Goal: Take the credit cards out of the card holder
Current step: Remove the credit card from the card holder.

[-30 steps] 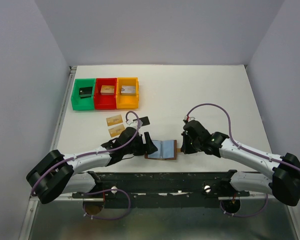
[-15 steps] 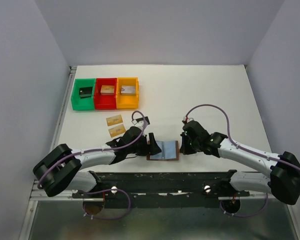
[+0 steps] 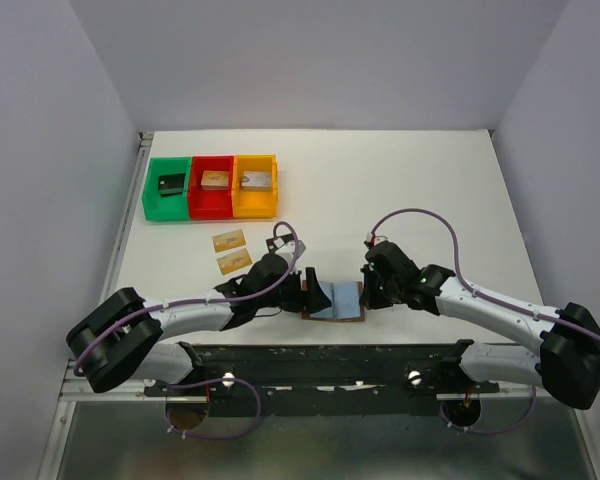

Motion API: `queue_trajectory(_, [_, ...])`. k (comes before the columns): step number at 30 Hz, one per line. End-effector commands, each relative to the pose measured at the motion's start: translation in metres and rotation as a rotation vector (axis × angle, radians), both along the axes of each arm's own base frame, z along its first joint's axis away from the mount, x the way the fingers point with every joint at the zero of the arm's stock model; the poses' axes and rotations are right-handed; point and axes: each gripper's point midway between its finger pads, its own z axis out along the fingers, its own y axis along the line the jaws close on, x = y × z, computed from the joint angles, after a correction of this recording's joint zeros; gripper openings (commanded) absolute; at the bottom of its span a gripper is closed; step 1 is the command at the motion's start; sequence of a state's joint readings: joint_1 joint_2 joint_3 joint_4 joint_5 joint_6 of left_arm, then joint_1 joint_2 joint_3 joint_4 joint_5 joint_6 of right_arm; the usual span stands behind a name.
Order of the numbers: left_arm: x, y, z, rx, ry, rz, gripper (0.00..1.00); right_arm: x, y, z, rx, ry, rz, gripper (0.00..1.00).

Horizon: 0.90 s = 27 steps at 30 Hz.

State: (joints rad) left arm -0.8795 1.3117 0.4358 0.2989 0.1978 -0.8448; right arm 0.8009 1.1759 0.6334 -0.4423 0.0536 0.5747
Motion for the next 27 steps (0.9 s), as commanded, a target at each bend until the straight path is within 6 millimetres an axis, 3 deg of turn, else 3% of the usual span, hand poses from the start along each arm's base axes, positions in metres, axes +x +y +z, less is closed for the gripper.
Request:
queue_trajectory(1, [0.002, -0.024, 0.038, -0.101, -0.098, -0.079, 0.80, -0.002, 0.003, -0.003, 0.019, 0.009, 0.012, 0.01])
queue_trajectory(16, [-0.001, -0.039, 0.047, -0.091, -0.129, -0.142, 0.80, -0.001, 0.002, 0.001, 0.015, -0.006, 0.012, 0.00])
queue_trajectory(27, [-0.005, -0.048, 0.039, -0.055, -0.111, -0.175, 0.80, -0.001, -0.003, -0.002, -0.005, -0.004, 0.004, 0.00])
